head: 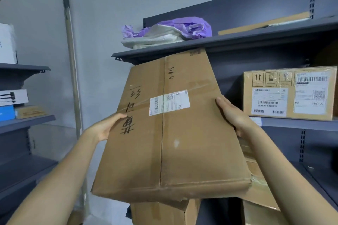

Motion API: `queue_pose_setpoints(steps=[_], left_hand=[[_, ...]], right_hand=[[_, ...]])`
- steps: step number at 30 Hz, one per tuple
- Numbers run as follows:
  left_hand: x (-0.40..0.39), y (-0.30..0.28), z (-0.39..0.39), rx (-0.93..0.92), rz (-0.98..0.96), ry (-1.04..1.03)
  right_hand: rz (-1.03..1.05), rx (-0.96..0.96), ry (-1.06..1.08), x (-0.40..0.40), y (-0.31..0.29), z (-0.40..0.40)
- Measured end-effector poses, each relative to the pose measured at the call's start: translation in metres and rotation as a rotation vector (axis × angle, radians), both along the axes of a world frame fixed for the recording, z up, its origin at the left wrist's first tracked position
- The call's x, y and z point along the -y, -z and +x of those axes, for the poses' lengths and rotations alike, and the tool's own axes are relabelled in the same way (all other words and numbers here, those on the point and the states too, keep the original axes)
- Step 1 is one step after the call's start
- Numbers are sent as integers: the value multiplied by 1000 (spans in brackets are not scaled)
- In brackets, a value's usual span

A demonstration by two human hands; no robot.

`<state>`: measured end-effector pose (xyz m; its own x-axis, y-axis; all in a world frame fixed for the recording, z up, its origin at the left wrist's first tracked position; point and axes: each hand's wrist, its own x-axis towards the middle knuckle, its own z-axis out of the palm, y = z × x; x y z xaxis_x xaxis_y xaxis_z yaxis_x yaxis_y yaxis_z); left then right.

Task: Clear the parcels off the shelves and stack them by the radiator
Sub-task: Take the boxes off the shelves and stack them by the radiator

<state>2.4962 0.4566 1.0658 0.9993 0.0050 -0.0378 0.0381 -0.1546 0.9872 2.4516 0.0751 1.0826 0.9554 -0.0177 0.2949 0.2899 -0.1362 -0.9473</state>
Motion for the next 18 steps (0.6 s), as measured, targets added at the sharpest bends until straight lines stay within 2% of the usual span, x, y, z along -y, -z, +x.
queue_pose_setpoints(steps=[4,8,18], left_hand=[[3,17,18,1,-93,-1],[10,19,27,78,-148,-57],[13,30,-30,73,-48,-87]], right_hand=[[-76,63,30,-9,4,7],[-56,65,46,-10,2,14],[70,-137,-47,-4,8,-28]])
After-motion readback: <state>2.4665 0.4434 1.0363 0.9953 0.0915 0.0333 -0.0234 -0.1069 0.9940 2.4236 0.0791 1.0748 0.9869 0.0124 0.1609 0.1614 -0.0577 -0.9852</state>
